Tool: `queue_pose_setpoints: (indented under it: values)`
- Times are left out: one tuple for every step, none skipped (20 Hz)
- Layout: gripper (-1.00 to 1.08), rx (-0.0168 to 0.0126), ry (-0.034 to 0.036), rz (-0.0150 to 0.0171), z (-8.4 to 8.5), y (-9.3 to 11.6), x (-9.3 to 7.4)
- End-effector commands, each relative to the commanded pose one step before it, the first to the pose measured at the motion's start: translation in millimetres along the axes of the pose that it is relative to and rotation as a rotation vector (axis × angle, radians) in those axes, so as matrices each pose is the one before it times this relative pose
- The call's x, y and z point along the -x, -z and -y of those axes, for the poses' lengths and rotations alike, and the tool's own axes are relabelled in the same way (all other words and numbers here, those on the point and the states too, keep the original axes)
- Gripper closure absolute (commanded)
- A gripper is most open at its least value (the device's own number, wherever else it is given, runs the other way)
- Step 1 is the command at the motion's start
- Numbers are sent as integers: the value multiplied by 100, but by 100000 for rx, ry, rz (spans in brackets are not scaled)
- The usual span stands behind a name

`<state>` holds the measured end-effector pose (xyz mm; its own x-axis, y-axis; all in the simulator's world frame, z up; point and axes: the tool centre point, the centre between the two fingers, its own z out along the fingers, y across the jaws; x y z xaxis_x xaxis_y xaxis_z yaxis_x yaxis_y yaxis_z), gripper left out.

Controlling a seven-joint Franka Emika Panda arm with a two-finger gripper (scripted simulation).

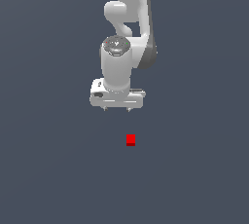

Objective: Pick up the red cube and move it to a goal position.

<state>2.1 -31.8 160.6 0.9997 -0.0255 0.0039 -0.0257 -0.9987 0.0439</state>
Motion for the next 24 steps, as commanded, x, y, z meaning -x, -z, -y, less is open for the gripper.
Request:
queue_pose_setpoints:
  values:
    - [-92,0,0,0,-1,0,0]
    - [-92,0,0,0,6,-21,-11]
    - [-92,0,0,0,19,-64,-34]
    - [-92,-68,70,4,65,-110,-59]
    - [-92,0,0,0,45,-149,-79]
    - [-92,-110,108,8,107,-198,-105]
    - [-92,-85,84,6,109,-238,-127]
    - [-92,-85,84,6,121,-280,-149]
    - [-92,-98,97,7,140,-322,-172]
    - [-92,-130,128,9,167,-365,-195]
    - [-92,-129,129,9,179,-405,-218]
    - [-92,-146,146,10,199,-446,-240]
    - [-92,-162,162,11,218,-486,-263]
    - [-92,-172,173,12,235,-525,-285]
    - [-92,-184,187,13,253,-563,-307]
    - [-92,-196,200,13,269,-599,-328]
    - [-92,-201,207,14,282,-631,-348]
    - [-92,-213,223,14,297,-658,-365]
    - [-92,-217,230,15,307,-682,-382]
    - [-92,-225,242,15,319,-702,-396]
    - [-92,-224,244,15,321,-711,-406]
    - [-92,-212,235,14,306,-673,-387]
    - [-92,-195,218,13,285,-627,-364]
    - [-92,-182,207,12,266,-583,-341]
